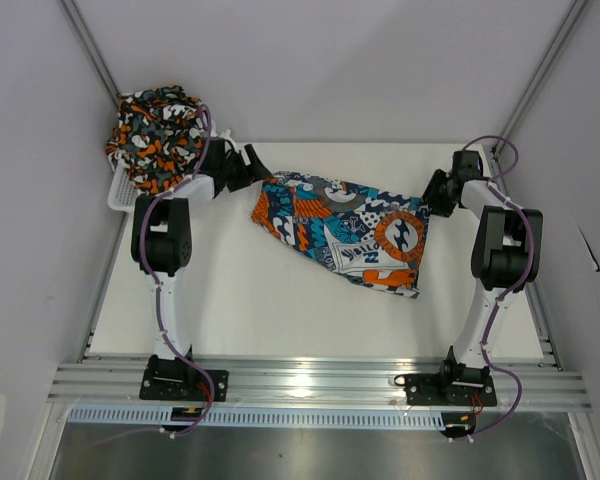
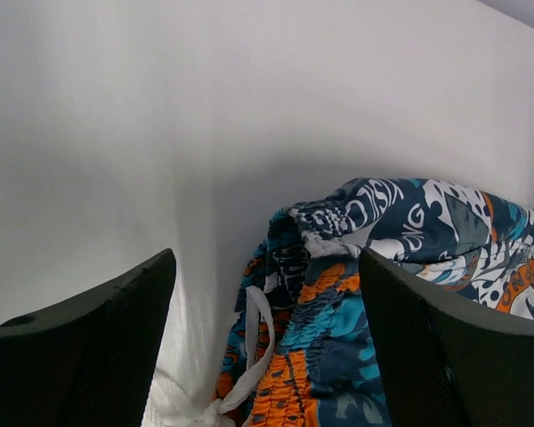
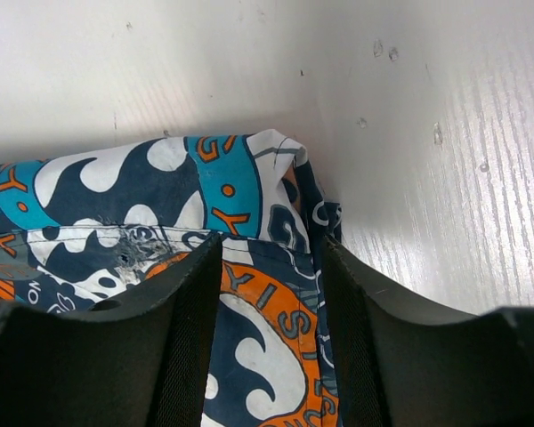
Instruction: Fold and stack the shorts
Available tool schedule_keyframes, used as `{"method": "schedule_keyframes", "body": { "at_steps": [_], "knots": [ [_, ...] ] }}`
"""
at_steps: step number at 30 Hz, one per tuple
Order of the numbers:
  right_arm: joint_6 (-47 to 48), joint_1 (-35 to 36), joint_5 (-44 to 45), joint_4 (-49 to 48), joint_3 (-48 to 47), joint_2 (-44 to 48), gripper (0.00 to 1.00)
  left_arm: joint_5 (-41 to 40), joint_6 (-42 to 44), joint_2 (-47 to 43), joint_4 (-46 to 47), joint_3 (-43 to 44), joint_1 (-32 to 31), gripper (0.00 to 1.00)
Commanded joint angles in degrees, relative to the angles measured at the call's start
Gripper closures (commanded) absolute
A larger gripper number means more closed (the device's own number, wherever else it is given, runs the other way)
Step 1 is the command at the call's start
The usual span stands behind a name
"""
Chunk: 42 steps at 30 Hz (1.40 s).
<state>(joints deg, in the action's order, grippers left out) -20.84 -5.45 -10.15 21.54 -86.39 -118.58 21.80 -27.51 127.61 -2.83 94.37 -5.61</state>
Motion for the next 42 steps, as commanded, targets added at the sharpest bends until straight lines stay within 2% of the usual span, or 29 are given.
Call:
{"method": "schedule_keyframes", "body": {
  "at_steps": [1,9,17,18,19,21,22,25,29,32,42],
  "knots": [
    [0.54,-0.52,-0.83,-2.99,1.48,0.63,0.5,1.31,-0.44,-2.72,6.16,-1.46,0.07,0.15],
    [0.63,-0.79,-3.47,-3.52,0.87,-0.59,0.56,1.84,-0.53,-3.42,7.23,-2.78,0.07,0.19],
    [0.71,-1.05,-6.72,-4.22,1.57,-1.65,0.7,2.54,-0.79,-4.21,8.36,-3.57,0.42,0.22],
    [0.71,-1.14,-7.24,-4.31,1.66,-1.74,0.73,2.72,-1.05,-4.3,8.45,-3.66,0.42,0.23],
    [0.54,-1.31,-7.51,-4.66,1.75,-1.82,0.81,3.42,-1.32,-4.39,8.98,-3.66,0.59,0.23],
    [0.28,-1.58,-8.3,-4.93,2.1,-1.91,0.9,4.12,-2.02,-4.13,9.68,-3.49,0.86,0.23],
    [0.19,-1.66,-8.3,-5.28,2.28,-1.83,0.99,4.56,-2.29,-3.95,10.03,-3.05,1.12,0.23],
    [-0.08,-1.93,-8.57,-6.16,3.07,-1.39,1.0,6.84,-3.17,-3.42,10.91,-2.61,1.39,0.29],
    [-0.08,-2.02,-9.09,-6.33,3.25,-1.47,1.0,9.74,-4.31,-3.95,12.5,-3.93,1.74,0.44],
    [-0.17,-2.11,-9.27,-6.6,3.42,-1.39,1.0,10.54,-4.31,-4.3,12.59,-4.8,1.83,0.5],
    [-0.25,-2.19,-10.33,-7.13,3.42,-1.39,1.0,13.79,-5.28,-1.84,12.5,-3.31,1.65,0.57]
  ]
}}
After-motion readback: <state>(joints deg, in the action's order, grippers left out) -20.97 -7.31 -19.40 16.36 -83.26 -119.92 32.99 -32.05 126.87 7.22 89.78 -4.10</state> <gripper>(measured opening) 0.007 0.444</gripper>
